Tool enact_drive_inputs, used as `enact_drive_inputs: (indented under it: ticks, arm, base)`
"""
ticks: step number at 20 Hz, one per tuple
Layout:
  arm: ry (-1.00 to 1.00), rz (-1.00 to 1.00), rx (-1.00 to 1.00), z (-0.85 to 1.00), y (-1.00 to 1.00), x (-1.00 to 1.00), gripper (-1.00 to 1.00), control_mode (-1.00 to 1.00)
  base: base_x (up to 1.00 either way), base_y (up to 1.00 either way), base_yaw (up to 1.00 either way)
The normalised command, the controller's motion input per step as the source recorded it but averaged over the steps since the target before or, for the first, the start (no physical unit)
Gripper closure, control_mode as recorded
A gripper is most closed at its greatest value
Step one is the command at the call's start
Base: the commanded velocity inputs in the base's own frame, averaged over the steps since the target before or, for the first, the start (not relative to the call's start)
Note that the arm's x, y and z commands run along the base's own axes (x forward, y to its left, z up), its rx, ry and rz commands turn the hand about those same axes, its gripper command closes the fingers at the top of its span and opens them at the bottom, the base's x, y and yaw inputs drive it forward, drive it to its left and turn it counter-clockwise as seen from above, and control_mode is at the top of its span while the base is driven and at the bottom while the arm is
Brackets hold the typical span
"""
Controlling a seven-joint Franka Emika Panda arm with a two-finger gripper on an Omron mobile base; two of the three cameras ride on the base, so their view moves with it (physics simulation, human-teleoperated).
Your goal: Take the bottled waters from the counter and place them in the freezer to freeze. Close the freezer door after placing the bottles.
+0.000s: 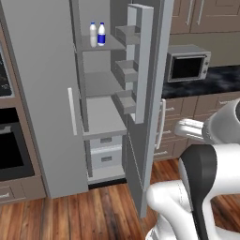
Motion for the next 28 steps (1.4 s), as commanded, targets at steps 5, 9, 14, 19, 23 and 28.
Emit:
enact_drive_inputs:
  ticks: [5,9,14,19,23,28]
  arm:
    - [0.0,0.0,0.0,0.0,0.0,0.0,-1.0,1.0]
    - [0.0,0.0,0.0,0.0,0.0,0.0,-1.0,-1.0]
    - [-0.09,0.06,0.02,0.01,-0.36,-0.2,-1.0,-1.0]
    - [-0.07,0.14,0.19,0.05,-0.86,-0.17,-1.0,-1.0]
    - [0.0,0.08,0.4,0.08,-0.83,0.18,-1.0,-1.0]
    - [0.0,0.16,0.5,-0.01,-0.59,0.38,-1.0,-1.0]
  base:
    - [-0.01,0.0,0.0]
    - [0.0,0.0,0.0]
    - [0.0,0.0,0.0]
    - [0.0,0.0,0.0]
    - [0.0,0.0,0.0]
    - [0.0,0.0,0.0]
